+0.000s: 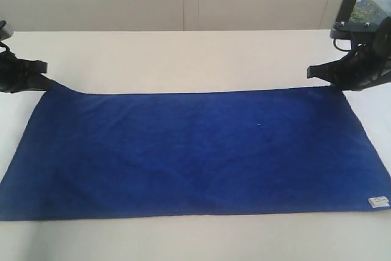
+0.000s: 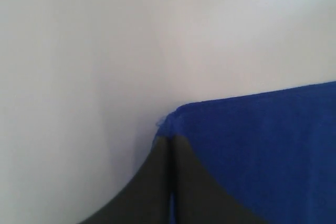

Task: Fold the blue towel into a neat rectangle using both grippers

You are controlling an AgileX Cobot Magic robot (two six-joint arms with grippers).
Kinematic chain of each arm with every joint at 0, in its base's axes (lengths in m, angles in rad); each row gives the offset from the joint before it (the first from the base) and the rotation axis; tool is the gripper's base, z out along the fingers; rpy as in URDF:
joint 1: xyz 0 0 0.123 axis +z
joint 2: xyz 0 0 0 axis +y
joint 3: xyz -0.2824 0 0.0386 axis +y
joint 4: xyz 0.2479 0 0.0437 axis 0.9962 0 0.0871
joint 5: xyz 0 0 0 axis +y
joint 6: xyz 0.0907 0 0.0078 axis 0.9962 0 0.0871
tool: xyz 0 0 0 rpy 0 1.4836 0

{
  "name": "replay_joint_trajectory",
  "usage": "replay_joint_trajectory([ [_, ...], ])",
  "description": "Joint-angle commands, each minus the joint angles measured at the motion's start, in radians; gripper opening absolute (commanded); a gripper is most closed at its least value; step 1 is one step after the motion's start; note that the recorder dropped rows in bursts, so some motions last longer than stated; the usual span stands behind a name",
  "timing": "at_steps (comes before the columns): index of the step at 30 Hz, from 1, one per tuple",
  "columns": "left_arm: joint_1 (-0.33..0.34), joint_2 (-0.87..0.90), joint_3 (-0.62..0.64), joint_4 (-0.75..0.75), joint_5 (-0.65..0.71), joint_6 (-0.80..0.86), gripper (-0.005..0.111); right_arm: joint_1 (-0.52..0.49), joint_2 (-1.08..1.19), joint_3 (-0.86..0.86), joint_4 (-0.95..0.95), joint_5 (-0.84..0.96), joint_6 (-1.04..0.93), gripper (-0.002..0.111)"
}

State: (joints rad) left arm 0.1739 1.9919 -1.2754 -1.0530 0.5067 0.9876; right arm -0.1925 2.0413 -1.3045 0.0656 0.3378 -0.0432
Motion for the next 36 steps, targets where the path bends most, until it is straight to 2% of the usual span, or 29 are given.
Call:
replay_joint_trajectory([
  [1,0.001,-0.079,0.006,-0.007,0.098,0.004,0.000,-0.007,-0.089,0.001,-0.003,0.077,-0.007,0.000],
  [6,0.001,-0.182,0.006,0.066,0.191,-0.036,0.000,-0.007,-0.191,0.002,-0.001,0.177,-0.007,0.000],
  [10,0.003,-0.290,0.006,0.131,0.196,-0.164,0.000,-0.007,-0.300,0.002,-0.001,0.267,-0.007,0.000],
  [15,0.003,-0.429,0.010,0.158,0.264,-0.184,0.000,-0.007,-0.434,0.006,-0.001,0.324,-0.007,0.000],
  [25,0.003,-0.668,0.032,0.196,0.308,-0.237,0.000,-0.007,-0.711,0.106,0.001,0.339,-0.007,0.000],
  [36,0.003,-0.816,0.098,0.203,0.319,-0.257,0.000,-0.007,-0.891,0.209,0.001,0.330,-0.007,0.000],
])
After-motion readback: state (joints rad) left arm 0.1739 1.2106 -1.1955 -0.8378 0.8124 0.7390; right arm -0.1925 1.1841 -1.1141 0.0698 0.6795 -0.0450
